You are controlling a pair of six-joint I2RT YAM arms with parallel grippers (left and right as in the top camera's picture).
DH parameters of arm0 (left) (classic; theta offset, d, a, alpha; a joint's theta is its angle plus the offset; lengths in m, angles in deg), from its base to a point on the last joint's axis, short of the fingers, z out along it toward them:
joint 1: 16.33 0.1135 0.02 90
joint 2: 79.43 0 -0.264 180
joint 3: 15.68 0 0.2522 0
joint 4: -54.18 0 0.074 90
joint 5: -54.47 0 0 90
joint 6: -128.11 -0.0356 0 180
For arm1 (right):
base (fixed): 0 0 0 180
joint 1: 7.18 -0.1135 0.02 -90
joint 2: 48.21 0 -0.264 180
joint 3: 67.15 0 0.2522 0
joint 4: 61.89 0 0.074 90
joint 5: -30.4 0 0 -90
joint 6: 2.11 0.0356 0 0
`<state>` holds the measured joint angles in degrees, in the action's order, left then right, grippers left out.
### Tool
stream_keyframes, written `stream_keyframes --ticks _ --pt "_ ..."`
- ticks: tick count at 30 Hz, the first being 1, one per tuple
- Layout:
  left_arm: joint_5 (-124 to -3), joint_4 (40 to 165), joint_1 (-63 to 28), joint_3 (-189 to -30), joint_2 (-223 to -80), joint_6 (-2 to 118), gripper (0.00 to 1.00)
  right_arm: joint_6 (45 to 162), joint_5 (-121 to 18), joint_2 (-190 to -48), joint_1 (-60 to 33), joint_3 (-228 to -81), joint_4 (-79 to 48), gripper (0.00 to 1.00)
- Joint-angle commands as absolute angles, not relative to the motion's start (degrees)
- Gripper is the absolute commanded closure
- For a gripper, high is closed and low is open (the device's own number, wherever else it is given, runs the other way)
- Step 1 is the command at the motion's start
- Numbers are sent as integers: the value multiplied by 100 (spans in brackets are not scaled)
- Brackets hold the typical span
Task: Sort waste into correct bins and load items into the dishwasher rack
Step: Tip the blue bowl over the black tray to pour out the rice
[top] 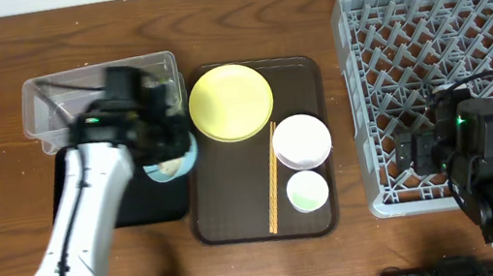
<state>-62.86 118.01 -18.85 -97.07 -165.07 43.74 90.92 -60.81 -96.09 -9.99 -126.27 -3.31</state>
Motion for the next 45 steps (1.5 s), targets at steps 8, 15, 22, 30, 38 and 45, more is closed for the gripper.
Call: stream_keyframes --ticks 8,15,22,30,38,45 --pt "-10166 11844 220 -9178 -16979 2925 94 9173 -6064 -9574 -949 -12759 -329 1" --pt "-11051 11847 1166 -8796 -17373 2737 94 9173 -6062 -9574 -949 -12759 -329 1" --pt "-12323 11871 1660 -8765 -17768 2763 94 9173 -6062 -9574 -949 -12759 -329 1" --pt "-12566 11912 1741 -8761 -17867 3013 94 9173 -6064 -9574 -949 -12759 -303 1" --pt "-12566 11958 1758 -8761 -17867 3904 94 9173 -6064 -9574 -949 -12759 -300 1" --pt "-12568 11958 1817 -8761 -17867 4324 94 9171 -6064 -9574 -949 -12759 -287 1"
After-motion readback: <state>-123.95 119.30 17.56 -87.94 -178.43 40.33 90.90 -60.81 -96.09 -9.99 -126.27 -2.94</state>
